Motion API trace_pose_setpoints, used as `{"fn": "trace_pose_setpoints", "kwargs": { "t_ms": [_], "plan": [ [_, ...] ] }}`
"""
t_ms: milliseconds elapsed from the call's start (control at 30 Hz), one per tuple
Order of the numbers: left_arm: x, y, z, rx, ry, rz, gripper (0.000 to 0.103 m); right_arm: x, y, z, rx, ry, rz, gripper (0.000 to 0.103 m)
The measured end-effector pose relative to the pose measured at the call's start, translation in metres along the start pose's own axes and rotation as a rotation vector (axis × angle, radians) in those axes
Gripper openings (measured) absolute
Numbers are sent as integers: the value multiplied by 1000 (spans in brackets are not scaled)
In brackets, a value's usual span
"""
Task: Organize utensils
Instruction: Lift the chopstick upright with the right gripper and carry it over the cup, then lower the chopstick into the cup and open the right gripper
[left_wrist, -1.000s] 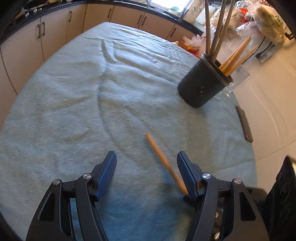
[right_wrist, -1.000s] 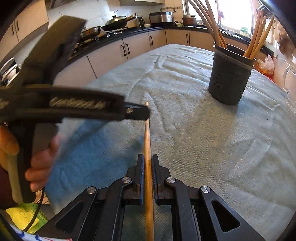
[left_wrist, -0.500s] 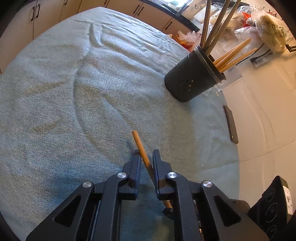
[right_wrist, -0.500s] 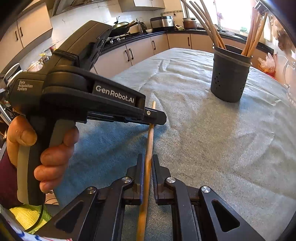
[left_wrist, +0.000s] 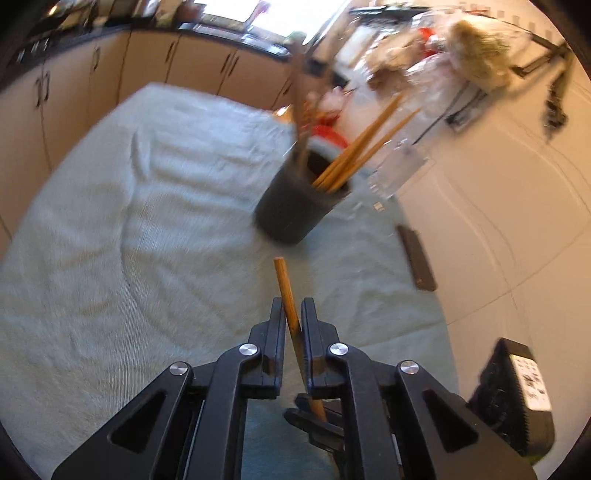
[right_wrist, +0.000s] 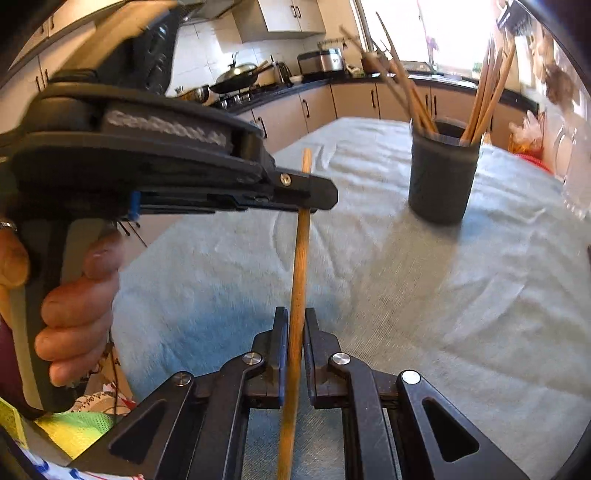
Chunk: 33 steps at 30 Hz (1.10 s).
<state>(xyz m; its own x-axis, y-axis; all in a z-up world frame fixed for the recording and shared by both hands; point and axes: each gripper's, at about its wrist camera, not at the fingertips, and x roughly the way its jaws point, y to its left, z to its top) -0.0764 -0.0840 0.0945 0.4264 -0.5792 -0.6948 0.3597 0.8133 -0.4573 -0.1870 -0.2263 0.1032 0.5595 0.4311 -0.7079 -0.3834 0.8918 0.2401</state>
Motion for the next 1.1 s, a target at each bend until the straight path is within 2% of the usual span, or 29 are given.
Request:
{"fn": "trace_pose_setpoints", "kwargs": {
  "t_ms": [167,333,467,567,667,833,1100],
  "plan": [
    [-36,-48,39,122,-95,-46,5,-29,-10,38,-8,-106,-35,8],
    [-64,-105,91,262,-214,-19,5,-66,-18,85,-41,-250,-101,7],
    [-76,-132,123,320,-284,3,5,-87,-29,120,-45,-375,-150,8],
    [-74,-148,147,362,-315,34,6,-88,-38,143,-40,-439,-173,8],
    [-64,-149,169,360,-316,52,6,-82,-51,162,-12,-471,-177,8],
    [-35,-136,199,313,-281,61,6,-54,-79,184,30,-467,-164,8],
    [3,-111,220,263,-249,78,7,-11,-110,196,81,-465,-153,9]
  ]
}}
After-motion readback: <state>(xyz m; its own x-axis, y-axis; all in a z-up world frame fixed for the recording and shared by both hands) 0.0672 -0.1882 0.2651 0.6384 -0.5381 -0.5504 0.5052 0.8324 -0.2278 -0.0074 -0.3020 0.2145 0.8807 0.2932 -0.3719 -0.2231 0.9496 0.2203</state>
